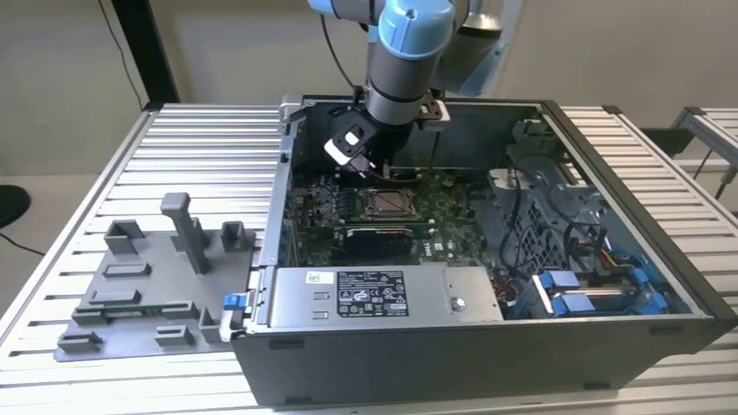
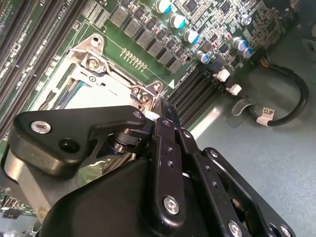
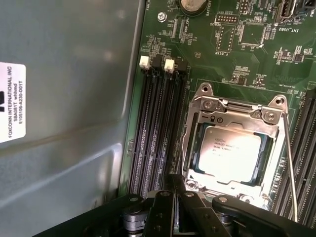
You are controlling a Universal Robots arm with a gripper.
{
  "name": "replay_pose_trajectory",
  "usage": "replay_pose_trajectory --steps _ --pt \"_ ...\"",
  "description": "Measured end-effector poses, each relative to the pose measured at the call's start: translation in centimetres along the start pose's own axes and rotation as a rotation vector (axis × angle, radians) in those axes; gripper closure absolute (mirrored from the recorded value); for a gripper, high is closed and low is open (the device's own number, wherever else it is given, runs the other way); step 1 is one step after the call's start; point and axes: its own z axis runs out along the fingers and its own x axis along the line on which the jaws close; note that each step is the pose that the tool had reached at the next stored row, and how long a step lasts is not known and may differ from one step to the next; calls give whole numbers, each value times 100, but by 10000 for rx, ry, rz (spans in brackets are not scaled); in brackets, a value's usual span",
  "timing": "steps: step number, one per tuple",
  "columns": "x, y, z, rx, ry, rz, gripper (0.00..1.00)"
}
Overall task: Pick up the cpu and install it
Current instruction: 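Install the first cpu locking lever, then install the second cpu locking lever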
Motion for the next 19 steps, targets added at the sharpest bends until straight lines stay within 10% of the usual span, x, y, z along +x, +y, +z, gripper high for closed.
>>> replay_pose_trajectory --steps 19 --pt "-26 152 5 7 -47 4 100"
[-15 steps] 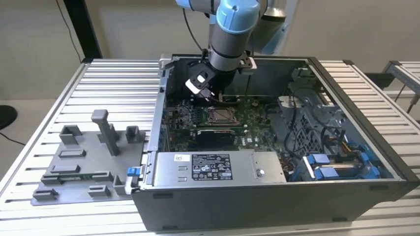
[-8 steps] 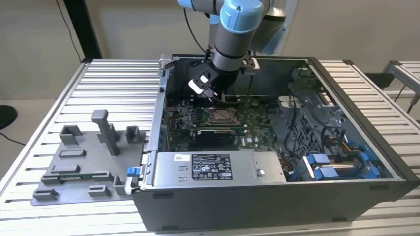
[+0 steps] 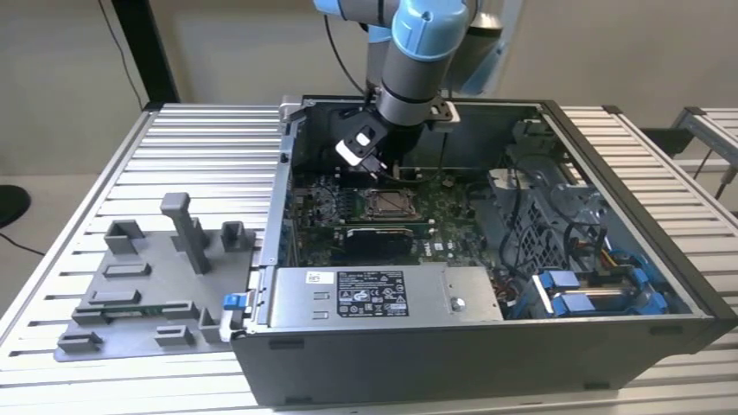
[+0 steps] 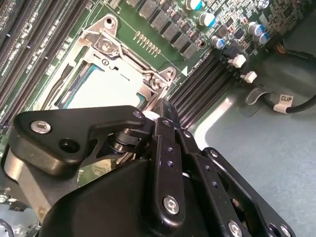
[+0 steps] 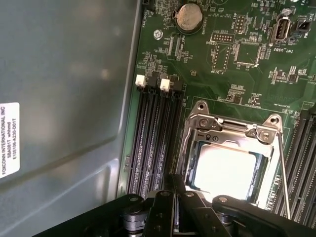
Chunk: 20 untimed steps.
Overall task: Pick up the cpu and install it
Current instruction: 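Install the second cpu locking lever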
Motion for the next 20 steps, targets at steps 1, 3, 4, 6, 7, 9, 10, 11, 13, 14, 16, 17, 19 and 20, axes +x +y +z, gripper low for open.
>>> replay_pose_trajectory --steps 1,3,4,6,7,9,10,11,13,14,16,17,19,20 --pt "-1 7 0 1 -2 0 100" --pt "-4 20 1 1 -4 0 100" --pt "-5 26 1 2 -6 1 100" --pt "-8 44 0 1 -6 1 100" --pt "-9 50 0 1 -6 1 100" --pt "-10 63 0 1 -6 1 100" --pt "-12 69 0 1 -6 1 100" --pt "-13 76 0 1 -6 1 100" --pt "-14 88 0 1 -5 1 100" --pt "-16 93 0 1 -6 1 100" --pt "-17 102 1 1 -6 1 100" --pt "-17 105 1 1 -6 1 100" --pt "-18 112 2 1 -6 0 100" --pt "-19 116 2 1 -6 1 100"
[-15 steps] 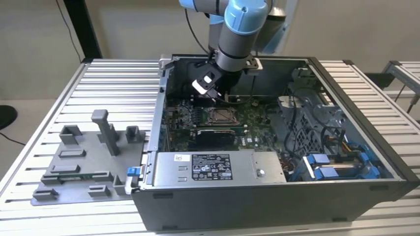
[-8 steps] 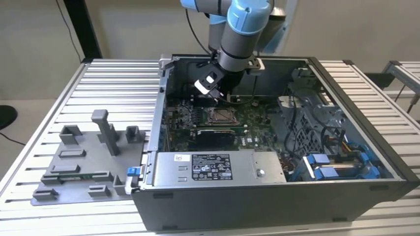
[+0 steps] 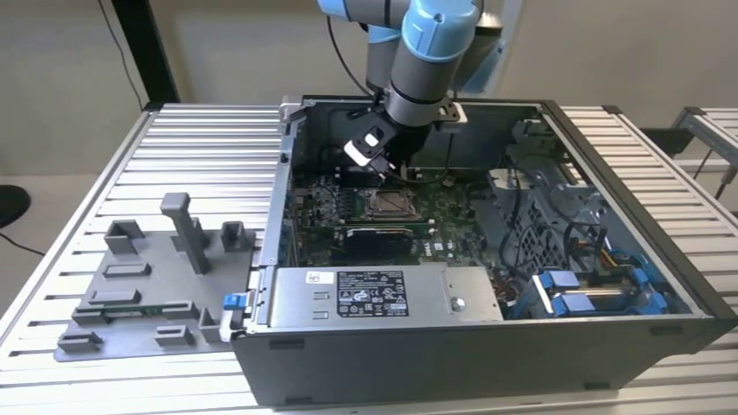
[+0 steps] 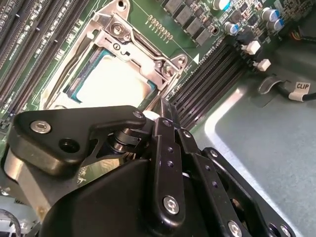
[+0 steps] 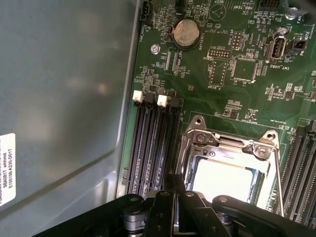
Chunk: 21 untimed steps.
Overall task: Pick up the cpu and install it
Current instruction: 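Install the second cpu locking lever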
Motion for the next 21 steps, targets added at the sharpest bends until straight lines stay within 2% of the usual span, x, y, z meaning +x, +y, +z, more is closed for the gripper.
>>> replay_pose_trajectory --steps 21 --pt "-17 102 11 0 0 0 100"
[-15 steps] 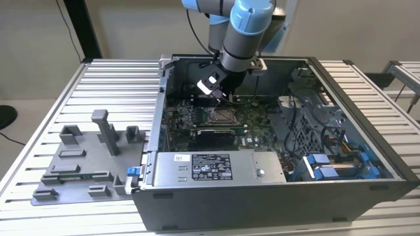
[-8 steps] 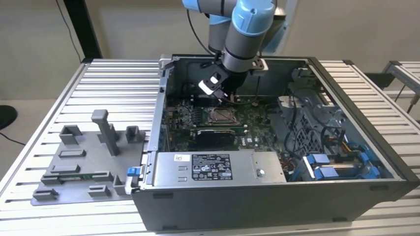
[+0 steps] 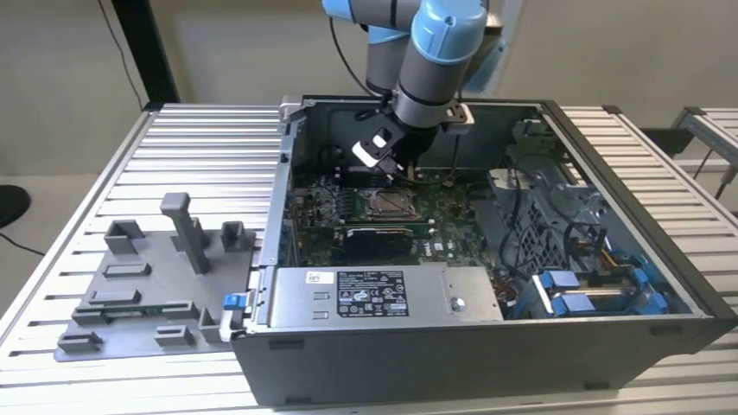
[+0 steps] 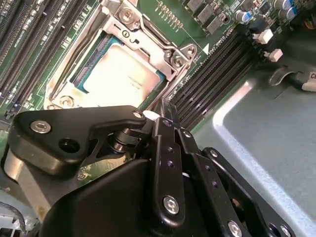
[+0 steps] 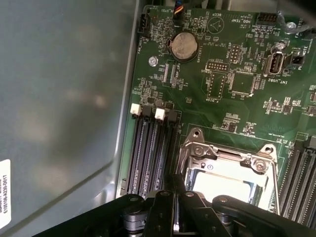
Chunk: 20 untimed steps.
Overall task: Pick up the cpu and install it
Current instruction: 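Install the second cpu locking lever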
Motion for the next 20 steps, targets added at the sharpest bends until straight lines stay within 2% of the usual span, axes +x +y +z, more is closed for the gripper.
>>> replay_pose_trajectory --steps 15,20 --pt "-7 51 13 -1 3 0 100" --pt "-2 59 21 -8 50 -5 100"
